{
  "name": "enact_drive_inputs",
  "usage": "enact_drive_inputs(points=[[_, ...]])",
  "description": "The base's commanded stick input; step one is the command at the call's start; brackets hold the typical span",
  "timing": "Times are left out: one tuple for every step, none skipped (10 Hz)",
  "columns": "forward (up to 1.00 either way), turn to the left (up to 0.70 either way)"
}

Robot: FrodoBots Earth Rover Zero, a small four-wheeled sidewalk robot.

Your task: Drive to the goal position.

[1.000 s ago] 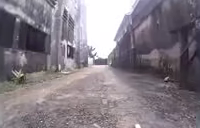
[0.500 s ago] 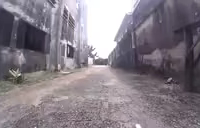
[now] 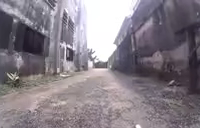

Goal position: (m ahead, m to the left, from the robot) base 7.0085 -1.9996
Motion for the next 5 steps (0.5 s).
enact_drive_inputs(points=[[0.30,0.00],[0.30,0.00],[0.30,0.00],[0.30,0.00],[0.30,0.00]])
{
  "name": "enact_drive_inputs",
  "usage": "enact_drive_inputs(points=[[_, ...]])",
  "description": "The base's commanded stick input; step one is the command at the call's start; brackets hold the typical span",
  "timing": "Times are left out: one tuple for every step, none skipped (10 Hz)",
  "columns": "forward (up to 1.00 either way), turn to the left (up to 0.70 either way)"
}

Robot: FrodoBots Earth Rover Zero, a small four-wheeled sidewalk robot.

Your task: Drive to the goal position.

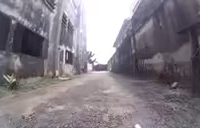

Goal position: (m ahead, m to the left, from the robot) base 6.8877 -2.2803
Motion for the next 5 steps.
enact_drive_inputs(points=[[0.30,0.00],[0.30,0.00],[0.30,0.00],[0.30,0.00],[0.30,0.00]])
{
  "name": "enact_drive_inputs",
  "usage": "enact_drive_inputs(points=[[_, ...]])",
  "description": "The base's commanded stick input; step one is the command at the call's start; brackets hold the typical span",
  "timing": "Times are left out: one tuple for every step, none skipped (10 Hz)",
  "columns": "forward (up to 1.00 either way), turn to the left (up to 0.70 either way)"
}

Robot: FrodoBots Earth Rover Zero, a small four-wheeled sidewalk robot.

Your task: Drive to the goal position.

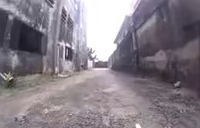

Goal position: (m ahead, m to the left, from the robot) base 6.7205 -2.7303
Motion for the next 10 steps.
enact_drive_inputs(points=[[0.30,0.00],[0.30,0.00],[0.30,0.00],[0.30,0.00],[0.30,0.00],[0.30,0.00],[0.30,0.00],[0.30,0.00],[0.30,0.00],[0.30,0.00]])
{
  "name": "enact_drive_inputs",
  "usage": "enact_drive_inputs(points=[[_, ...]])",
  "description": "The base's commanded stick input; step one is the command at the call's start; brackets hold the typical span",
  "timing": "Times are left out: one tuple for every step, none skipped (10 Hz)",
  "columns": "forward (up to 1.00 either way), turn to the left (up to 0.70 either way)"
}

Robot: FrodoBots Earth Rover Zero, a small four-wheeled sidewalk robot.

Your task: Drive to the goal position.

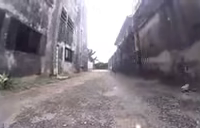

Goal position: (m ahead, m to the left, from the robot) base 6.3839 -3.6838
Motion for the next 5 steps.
enact_drive_inputs(points=[[0.30,0.00],[0.30,0.00],[0.30,0.00],[0.30,0.00],[0.30,0.00]])
